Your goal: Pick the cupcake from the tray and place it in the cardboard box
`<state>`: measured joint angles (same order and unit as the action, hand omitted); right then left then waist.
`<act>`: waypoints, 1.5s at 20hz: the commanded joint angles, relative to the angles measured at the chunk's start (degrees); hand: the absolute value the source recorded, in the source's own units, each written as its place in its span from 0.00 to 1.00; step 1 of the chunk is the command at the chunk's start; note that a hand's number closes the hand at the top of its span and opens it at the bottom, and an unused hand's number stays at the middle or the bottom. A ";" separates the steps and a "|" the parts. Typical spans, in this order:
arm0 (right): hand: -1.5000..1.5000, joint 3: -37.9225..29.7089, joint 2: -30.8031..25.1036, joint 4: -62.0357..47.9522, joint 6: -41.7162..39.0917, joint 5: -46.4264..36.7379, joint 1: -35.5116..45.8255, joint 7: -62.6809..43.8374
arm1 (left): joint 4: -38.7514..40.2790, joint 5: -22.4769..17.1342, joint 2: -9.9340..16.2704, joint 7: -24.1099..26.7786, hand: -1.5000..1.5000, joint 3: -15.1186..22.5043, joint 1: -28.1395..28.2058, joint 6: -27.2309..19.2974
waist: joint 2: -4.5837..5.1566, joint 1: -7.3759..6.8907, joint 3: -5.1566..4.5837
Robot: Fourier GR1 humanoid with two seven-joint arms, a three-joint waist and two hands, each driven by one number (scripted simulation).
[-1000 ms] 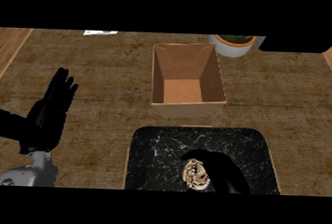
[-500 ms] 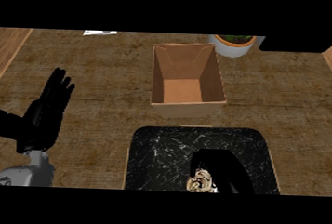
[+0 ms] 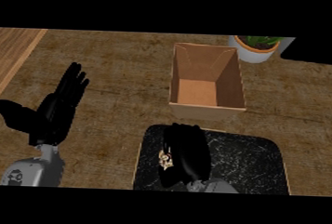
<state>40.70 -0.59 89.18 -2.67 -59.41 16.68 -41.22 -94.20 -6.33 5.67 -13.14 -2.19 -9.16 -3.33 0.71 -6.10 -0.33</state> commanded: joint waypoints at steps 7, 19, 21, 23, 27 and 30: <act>1.00 4.44 0.58 -9.16 1.05 -0.24 24.91 -17.89 | 1.36 1.19 -1.98 -0.26 0.50 4.05 -2.65 0.83 | 0.44 -5.17 0.03; 1.00 -5.14 0.56 -17.28 10.58 -5.55 45.20 -35.90 | 2.91 1.66 -1.89 -1.32 0.50 3.02 -5.06 -0.48 | -0.13 -3.39 0.00; 1.00 -5.80 0.56 -18.41 10.06 -5.38 47.77 -38.55 | 3.69 1.07 -1.56 -0.82 0.50 2.66 -4.09 0.32 | -0.21 -3.77 -0.10; 1.00 -7.15 0.55 -20.42 11.01 -5.54 49.57 -40.15 | 2.92 1.55 -2.16 -1.37 0.50 2.73 -5.01 -0.95 | -0.24 -3.15 0.02; 1.00 -8.82 0.55 -24.61 10.36 -2.99 53.29 -41.95 | 4.13 1.82 -1.53 -0.22 0.50 2.14 -3.75 -0.66 | -0.04 -2.00 0.02; 1.00 -9.97 0.54 -28.31 12.14 -2.88 54.87 -42.97 | 2.91 1.46 -0.76 -2.12 0.50 0.99 -5.75 -1.35 | -0.02 -1.83 0.08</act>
<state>31.52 -0.88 64.48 6.15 -63.04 68.39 -69.68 -91.07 -4.92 4.32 -14.15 -0.16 -13.71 -3.90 0.66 -8.69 -0.32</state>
